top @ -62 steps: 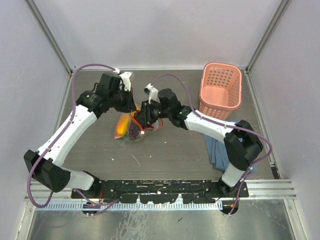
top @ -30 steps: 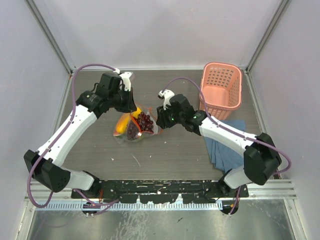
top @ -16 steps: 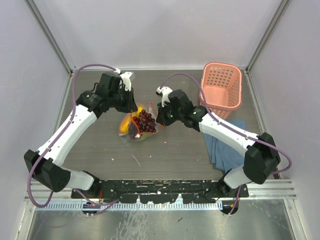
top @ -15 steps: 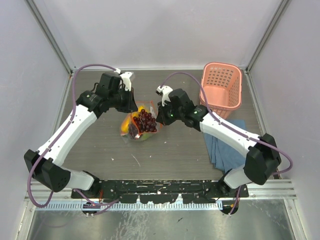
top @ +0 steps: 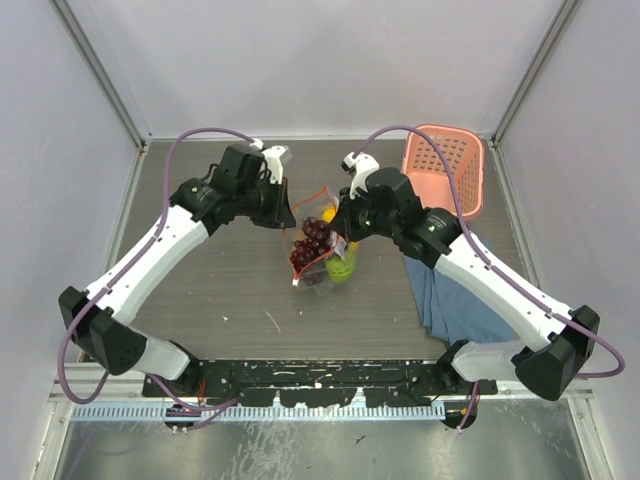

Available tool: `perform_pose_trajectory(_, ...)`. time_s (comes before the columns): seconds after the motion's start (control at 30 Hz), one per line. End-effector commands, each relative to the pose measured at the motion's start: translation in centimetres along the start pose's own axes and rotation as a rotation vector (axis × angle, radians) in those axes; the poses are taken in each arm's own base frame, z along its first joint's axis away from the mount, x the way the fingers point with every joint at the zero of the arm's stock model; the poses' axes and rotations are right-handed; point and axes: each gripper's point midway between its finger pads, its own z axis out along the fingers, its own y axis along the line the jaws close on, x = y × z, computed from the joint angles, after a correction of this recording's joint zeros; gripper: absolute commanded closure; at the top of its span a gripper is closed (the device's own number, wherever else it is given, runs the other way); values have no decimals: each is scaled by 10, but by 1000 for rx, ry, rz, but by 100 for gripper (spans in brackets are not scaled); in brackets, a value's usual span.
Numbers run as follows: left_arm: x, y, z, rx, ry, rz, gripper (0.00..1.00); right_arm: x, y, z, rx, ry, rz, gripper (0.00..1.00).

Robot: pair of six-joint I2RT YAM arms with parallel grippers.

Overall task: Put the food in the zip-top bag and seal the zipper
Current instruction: Adjust the zipper food storage bag at the center of the board.

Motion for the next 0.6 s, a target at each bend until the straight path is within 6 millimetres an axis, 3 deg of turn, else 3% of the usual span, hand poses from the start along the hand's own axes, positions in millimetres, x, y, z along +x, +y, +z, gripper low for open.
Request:
perform_pose_trajectory(0.0,-23,-19,7,70,-60,-58,100,-14,-15,-6,95,-77,32,99)
perform_pose_trajectory(0.23,-25,-26,28,85,-49,-82,100,-6,-25,6,125,-68,71,99)
perform_pose_trajectory(0.57,-43,-11,1,-19,-187,-83,72,-25,-27,7,141,-152,110,99)
